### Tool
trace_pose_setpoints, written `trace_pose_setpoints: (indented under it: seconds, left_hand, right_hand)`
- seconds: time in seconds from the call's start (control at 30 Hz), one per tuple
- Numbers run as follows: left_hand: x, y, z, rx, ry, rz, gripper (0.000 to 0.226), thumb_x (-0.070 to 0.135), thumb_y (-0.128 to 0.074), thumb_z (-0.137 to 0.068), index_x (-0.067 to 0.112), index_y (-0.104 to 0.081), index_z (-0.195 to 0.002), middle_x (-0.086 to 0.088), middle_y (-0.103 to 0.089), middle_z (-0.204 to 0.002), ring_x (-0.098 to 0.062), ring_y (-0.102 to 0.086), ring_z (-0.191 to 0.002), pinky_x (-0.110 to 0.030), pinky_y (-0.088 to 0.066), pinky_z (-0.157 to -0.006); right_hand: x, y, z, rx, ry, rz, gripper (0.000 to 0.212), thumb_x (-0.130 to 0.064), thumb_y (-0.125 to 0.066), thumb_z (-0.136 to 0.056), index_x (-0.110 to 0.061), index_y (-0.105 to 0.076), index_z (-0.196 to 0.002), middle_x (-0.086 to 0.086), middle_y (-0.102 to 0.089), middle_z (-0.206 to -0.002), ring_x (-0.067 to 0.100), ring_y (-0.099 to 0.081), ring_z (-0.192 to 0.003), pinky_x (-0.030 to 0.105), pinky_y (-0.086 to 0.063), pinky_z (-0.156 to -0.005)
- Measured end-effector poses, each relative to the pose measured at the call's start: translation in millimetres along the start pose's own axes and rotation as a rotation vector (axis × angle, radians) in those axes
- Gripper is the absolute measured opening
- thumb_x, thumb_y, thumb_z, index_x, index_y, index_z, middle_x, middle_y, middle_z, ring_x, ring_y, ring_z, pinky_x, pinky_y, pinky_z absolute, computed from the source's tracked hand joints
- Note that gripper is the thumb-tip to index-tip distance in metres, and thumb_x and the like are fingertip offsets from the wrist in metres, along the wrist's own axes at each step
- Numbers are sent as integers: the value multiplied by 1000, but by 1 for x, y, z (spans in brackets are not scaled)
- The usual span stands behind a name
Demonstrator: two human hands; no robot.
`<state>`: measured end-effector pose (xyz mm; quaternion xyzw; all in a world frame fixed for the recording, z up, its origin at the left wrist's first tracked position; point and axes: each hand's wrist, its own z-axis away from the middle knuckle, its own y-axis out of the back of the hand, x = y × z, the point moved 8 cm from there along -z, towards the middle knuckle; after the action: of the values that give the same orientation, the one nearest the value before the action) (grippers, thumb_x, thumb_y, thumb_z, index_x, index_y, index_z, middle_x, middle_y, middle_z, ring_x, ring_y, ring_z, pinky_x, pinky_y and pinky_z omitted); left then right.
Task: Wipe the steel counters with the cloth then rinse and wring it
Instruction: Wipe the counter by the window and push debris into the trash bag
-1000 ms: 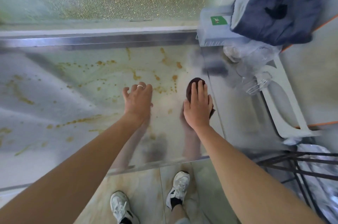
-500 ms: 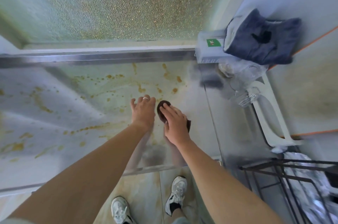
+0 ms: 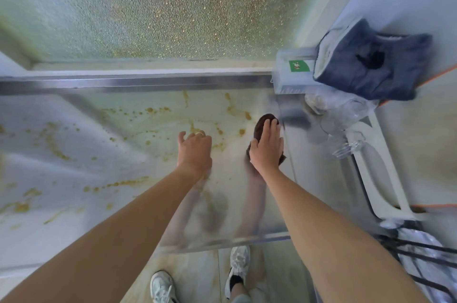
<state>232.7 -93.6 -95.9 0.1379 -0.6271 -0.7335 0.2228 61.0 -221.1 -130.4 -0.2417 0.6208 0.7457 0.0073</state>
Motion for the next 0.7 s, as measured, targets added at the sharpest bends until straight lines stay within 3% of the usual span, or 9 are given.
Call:
trace_pose_setpoints:
  seconds: [0.17, 0.37, 0.43, 0.5, 0.6, 0.7]
  left_hand:
    - [-1, -2, 2, 2, 20, 27, 17, 22, -57, -83, 27, -69, -94, 5, -66, -105, -17, -64, -102, -50, -24, -116]
    - [-5, 0, 6, -49, 69, 70, 17, 23, -55, -84, 27, -69, -94, 6, -64, -110, -16, -63, -108, -46, -30, -113]
    - [-5, 3, 7, -70, 76, 91, 9, 20, -55, -81, 27, -61, -83, 5, -60, -97, -18, -65, -99, -37, -41, -95]
    - [-6, 6, 8, -111, 86, 113, 11, 17, -57, -78, 25, -51, -76, 6, -54, -87, -19, -65, -89, -33, -42, -80]
    - [-14, 11, 7, -104, 98, 206, 10, 14, -57, -83, 24, -55, -86, 5, -55, -92, -22, -63, -96, -34, -40, -83]
    - [-25, 16, -1, -25, 95, 234, 21, 18, -55, -91, 23, -62, -110, -1, -60, -114, -24, -57, -111, -39, -38, -97]
  right_hand:
    - [-48, -22, -35, -160, 199, 61, 70, -22, -44, -103, -16, -8, -163, 6, 1, -171, 27, 3, -158, 50, -8, -127]
    - [-93, -43, 20, -245, 493, -144, 68, -11, -53, -99, -23, -25, -160, -2, -13, -171, 19, -4, -158, 42, -8, -127]
    - [-94, -44, 46, -171, 541, -199, 67, -5, -58, -94, -20, -37, -156, 0, -27, -167, 22, -16, -157, 42, -16, -126]
    - [-88, -42, 62, -105, 538, -241, 64, -1, -61, -91, -17, -45, -151, 3, -37, -162, 24, -26, -154, 44, -23, -124]
    - [-77, -21, 60, 36, 537, -255, 59, 5, -64, -86, -11, -54, -143, 8, -51, -152, 29, -43, -144, 49, -34, -119]
    - [-55, 16, 29, 224, 376, -175, 55, 4, -60, -90, -6, -51, -143, 14, -52, -147, 34, -48, -137, 50, -37, -117]
